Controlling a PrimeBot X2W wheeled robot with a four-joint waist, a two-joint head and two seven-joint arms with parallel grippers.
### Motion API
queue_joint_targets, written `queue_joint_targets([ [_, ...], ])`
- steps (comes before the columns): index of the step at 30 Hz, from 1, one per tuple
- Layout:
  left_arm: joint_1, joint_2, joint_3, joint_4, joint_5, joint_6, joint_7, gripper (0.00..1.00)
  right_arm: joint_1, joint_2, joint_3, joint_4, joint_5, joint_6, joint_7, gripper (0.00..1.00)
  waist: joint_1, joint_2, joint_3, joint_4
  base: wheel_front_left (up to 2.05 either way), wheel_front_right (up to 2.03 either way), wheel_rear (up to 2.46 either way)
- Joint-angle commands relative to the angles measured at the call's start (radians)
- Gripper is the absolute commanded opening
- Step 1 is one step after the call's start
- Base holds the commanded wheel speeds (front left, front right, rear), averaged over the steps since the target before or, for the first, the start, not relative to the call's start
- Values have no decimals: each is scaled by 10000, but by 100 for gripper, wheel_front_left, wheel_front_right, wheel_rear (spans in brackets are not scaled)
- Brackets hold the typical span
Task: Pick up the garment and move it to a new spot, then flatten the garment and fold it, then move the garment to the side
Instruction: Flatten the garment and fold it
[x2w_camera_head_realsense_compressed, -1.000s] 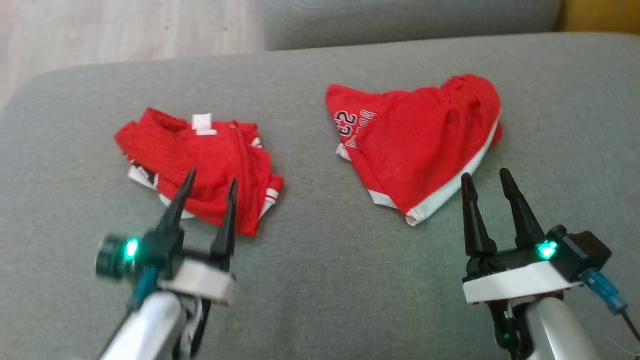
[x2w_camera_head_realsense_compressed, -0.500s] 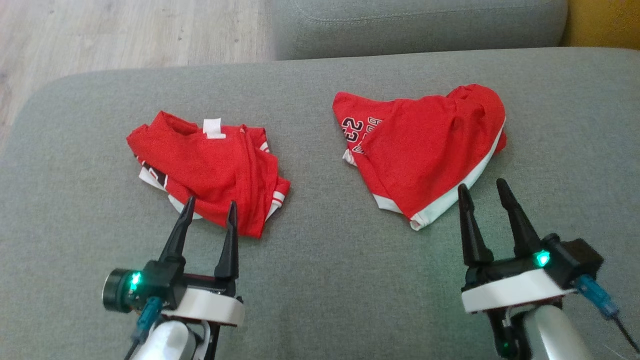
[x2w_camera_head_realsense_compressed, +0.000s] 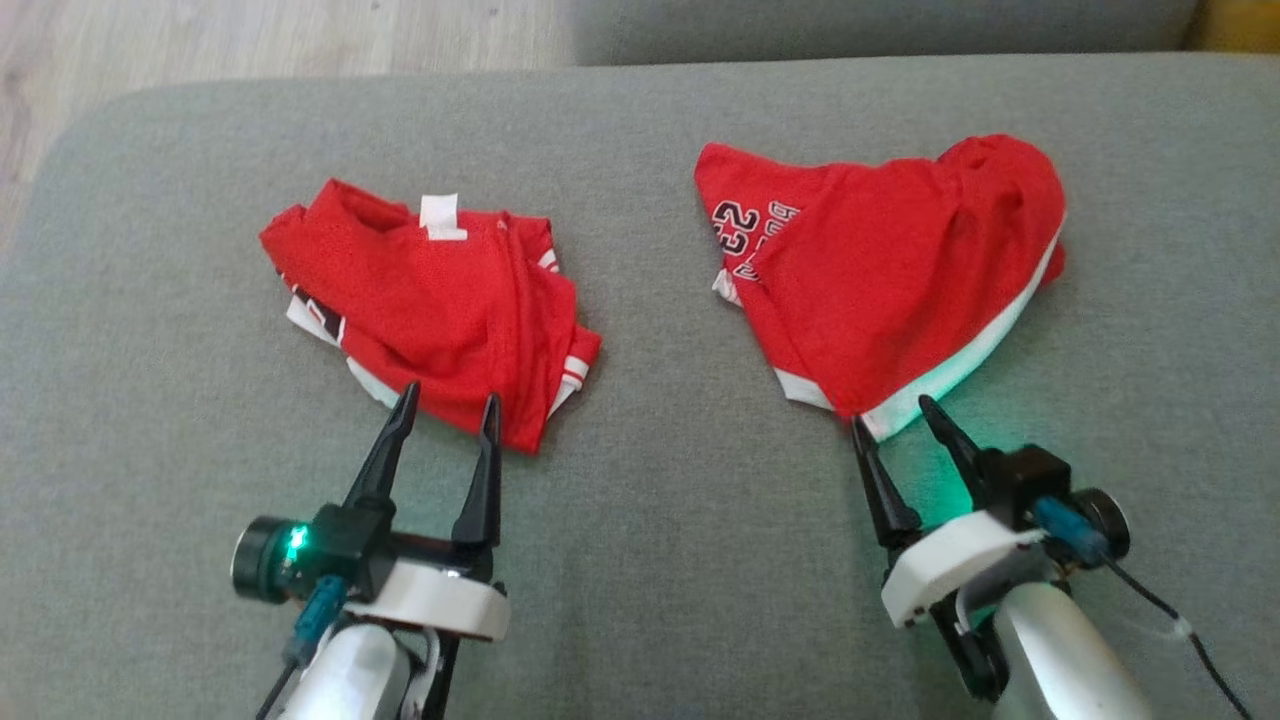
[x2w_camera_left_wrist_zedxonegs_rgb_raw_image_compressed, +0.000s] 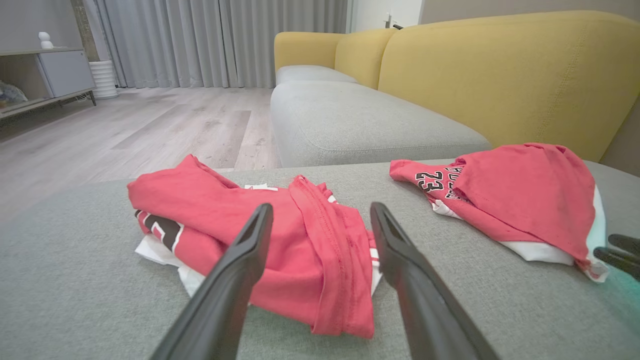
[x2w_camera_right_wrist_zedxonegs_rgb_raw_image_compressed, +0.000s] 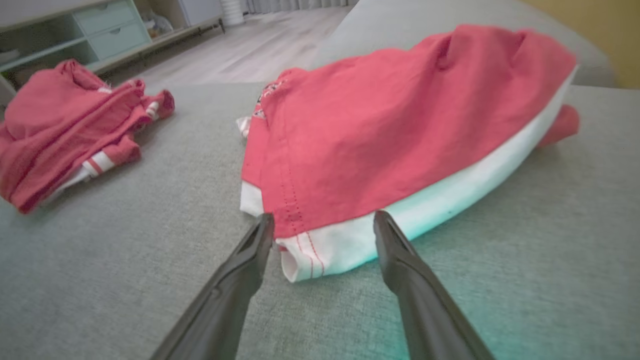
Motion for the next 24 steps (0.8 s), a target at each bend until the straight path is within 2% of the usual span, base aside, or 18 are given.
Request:
queue_joint_targets([
  [1, -482, -12, 438, -245, 117, -59, -95, 100, -284, -37, 249, -79, -142, -7, 54, 100, -1, -1, 140, 94, 0, 0, 0],
  [10, -558, -412, 800, 14, 499, -439, -95, 100, -942, -37, 211, 1315, -1104, -7, 622, 100, -1, -1, 369, 276, 0, 0, 0],
  [11, -551, -431, 853, 37, 530, -465, -95, 100, -976, -37, 204, 1384, -1176, -7, 607, 88, -1, -1, 354, 263, 0, 0, 0],
  [12, -541, -449, 901, 64, 563, -489, -95, 100, -1000, -37, 193, 1449, -1210, -7, 588, 39, -1, -1, 333, 247, 0, 0, 0],
  [13, -526, -465, 948, 91, 596, -510, -95, 100, -1021, -37, 163, 1484, -1192, -7, 514, 0, -1, -1, 297, 223, 0, 0, 0],
  [19, -354, -558, 1188, 189, 765, -621, -95, 100, -1027, -37, -68, 1337, -1059, -7, -180, 0, -1, -1, -82, 8, 0, 0, 0],
  [24, -92, -634, 1360, 190, 867, -674, -95, 100, -947, -37, -611, 651, -1161, -7, -470, 0, -1, -1, -503, -258, 0, 0, 0],
])
